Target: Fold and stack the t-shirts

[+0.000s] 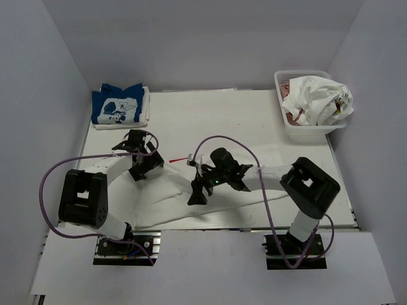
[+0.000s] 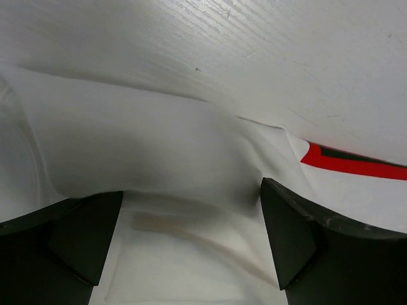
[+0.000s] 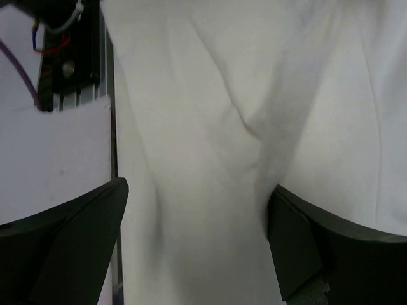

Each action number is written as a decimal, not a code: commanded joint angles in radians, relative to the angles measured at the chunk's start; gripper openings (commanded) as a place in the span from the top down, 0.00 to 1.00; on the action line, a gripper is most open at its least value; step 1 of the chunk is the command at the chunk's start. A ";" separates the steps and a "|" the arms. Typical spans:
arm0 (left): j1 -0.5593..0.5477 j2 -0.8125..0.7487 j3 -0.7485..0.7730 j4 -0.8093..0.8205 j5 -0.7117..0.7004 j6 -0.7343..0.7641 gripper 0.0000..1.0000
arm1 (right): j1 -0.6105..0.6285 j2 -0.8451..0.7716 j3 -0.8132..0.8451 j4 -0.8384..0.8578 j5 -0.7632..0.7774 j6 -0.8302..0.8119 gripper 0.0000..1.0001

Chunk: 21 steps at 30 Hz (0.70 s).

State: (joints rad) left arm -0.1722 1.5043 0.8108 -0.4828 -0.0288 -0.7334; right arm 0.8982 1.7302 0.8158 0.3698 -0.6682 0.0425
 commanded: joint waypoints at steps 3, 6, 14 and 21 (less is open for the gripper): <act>0.005 0.080 0.022 -0.022 -0.025 0.003 0.00 | 0.025 -0.205 -0.182 -0.051 0.063 -0.131 0.11; 0.005 0.050 -0.004 -0.010 -0.013 0.003 0.00 | 0.036 -0.288 -0.222 -0.084 0.117 -0.132 0.11; -0.006 -0.065 -0.048 0.007 0.012 0.003 0.00 | 0.039 -0.342 -0.144 -0.036 0.259 -0.014 0.10; -0.006 -0.096 -0.061 0.007 0.012 0.003 0.00 | 0.184 -0.098 0.172 -0.153 0.463 -0.035 0.10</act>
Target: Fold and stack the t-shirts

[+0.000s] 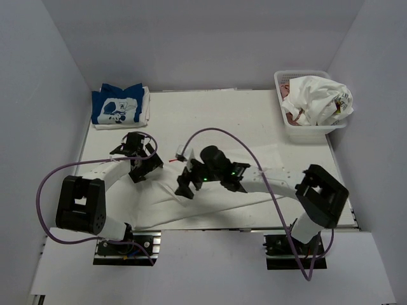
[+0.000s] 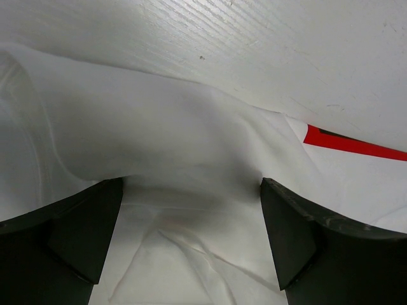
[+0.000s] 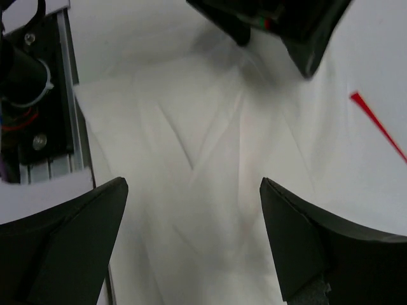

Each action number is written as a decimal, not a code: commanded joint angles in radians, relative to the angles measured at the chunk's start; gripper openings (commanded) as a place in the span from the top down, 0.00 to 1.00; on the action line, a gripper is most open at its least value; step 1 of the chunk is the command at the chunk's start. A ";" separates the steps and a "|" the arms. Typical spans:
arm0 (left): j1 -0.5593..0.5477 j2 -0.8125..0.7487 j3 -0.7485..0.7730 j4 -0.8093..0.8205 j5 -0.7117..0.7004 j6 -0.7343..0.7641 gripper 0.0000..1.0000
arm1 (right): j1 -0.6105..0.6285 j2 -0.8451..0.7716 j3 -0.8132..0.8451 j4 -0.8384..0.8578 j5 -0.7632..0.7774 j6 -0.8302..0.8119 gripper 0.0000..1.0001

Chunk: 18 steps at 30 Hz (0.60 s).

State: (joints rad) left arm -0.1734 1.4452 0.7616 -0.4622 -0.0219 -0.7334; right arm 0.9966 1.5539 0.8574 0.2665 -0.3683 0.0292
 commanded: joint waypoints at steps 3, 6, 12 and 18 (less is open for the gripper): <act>-0.005 -0.037 -0.011 -0.013 0.005 0.003 0.00 | 0.134 0.190 0.262 -0.171 0.274 -0.072 0.10; -0.005 -0.037 -0.011 -0.013 0.014 0.012 0.00 | 0.172 0.291 0.353 -0.234 0.418 -0.075 0.10; -0.005 -0.037 -0.021 -0.013 0.014 0.012 0.00 | 0.215 0.414 0.448 -0.348 0.618 -0.078 0.13; -0.005 -0.037 -0.030 -0.004 0.014 0.012 0.00 | 0.258 0.368 0.413 -0.320 0.667 -0.089 0.67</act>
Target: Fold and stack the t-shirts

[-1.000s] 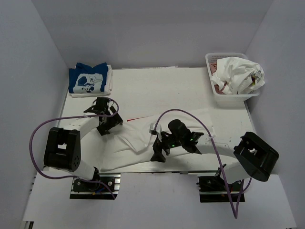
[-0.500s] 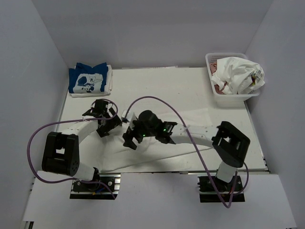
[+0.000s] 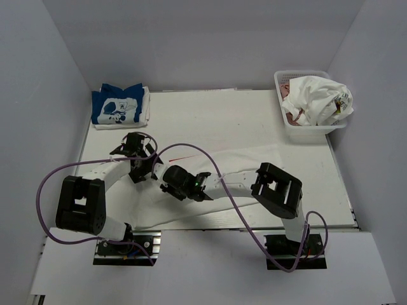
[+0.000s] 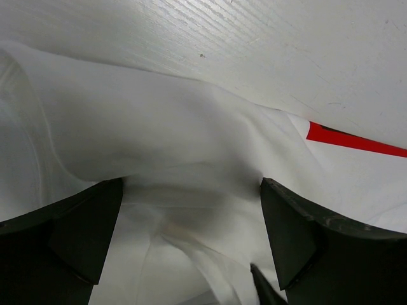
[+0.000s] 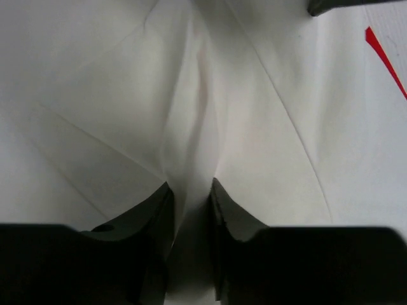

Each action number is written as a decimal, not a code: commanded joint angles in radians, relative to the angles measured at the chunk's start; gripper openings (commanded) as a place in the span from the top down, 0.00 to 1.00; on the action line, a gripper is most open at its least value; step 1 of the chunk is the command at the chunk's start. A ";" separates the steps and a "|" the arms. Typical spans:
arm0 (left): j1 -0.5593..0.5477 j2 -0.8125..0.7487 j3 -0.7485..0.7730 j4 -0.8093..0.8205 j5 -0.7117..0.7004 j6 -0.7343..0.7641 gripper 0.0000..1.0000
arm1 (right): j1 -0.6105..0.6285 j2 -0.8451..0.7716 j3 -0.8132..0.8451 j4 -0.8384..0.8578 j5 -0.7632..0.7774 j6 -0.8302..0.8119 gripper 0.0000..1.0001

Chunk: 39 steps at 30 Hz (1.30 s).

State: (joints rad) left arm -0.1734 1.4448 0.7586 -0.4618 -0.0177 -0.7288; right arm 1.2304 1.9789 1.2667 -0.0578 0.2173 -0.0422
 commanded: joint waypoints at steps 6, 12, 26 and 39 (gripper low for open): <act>-0.005 -0.037 -0.027 0.006 0.021 0.008 0.00 | 0.072 -0.158 -0.104 0.004 0.041 -0.025 0.82; -0.005 -0.027 -0.027 0.006 0.012 0.008 0.00 | 0.104 -0.281 -0.243 0.032 -0.045 0.001 0.70; -0.005 -0.061 -0.007 -0.032 0.001 0.008 0.00 | 0.133 -0.572 -0.492 0.161 -0.038 0.093 0.10; -0.070 -0.300 -0.074 0.031 0.329 0.020 0.00 | -0.171 -0.600 -0.480 0.064 0.214 0.479 0.10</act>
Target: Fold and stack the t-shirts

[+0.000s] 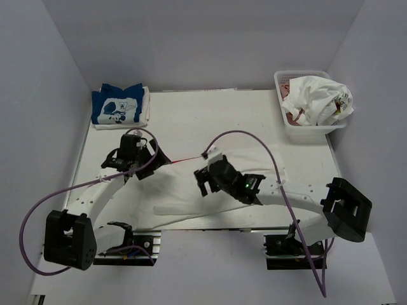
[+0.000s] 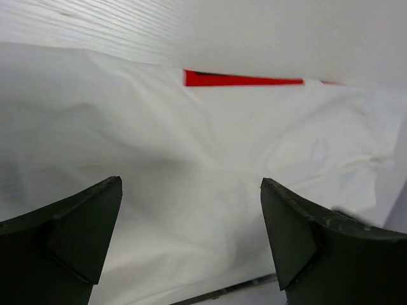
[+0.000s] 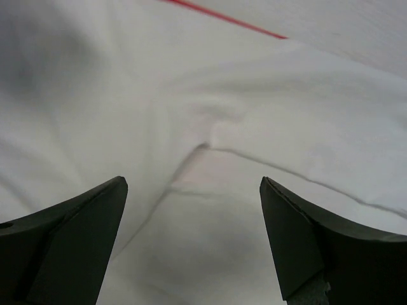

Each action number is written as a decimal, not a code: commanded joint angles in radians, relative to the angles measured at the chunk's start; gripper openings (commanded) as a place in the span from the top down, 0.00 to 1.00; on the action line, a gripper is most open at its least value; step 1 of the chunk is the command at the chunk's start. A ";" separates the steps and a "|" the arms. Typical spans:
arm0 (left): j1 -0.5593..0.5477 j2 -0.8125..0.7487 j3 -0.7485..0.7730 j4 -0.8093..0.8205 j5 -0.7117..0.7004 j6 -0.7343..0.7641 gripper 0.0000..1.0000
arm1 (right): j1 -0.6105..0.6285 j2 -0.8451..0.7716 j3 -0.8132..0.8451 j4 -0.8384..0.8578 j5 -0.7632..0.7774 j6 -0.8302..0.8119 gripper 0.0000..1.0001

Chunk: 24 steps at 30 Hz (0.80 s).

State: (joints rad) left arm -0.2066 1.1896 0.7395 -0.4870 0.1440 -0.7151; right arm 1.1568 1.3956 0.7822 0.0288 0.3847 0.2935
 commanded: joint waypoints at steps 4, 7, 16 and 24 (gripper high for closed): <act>-0.099 -0.035 -0.165 0.084 0.189 -0.027 0.00 | -0.281 -0.004 -0.011 -0.095 0.007 0.196 0.10; -0.140 0.011 -0.204 0.108 0.171 -0.038 0.00 | -0.440 0.054 0.028 -0.164 -0.033 0.199 0.10; -0.162 0.389 0.036 0.010 -0.157 -0.057 0.00 | -0.654 0.343 0.136 -0.121 -0.162 0.138 0.10; -0.137 0.987 0.794 -0.129 -0.236 0.037 0.00 | -0.577 0.209 -0.036 -0.201 -0.288 0.197 0.10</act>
State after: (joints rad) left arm -0.3550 1.9362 1.3197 -0.6605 0.0814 -0.7643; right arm 0.5209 1.6623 0.8589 -0.0448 0.2604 0.4408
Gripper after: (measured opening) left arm 0.995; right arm 0.904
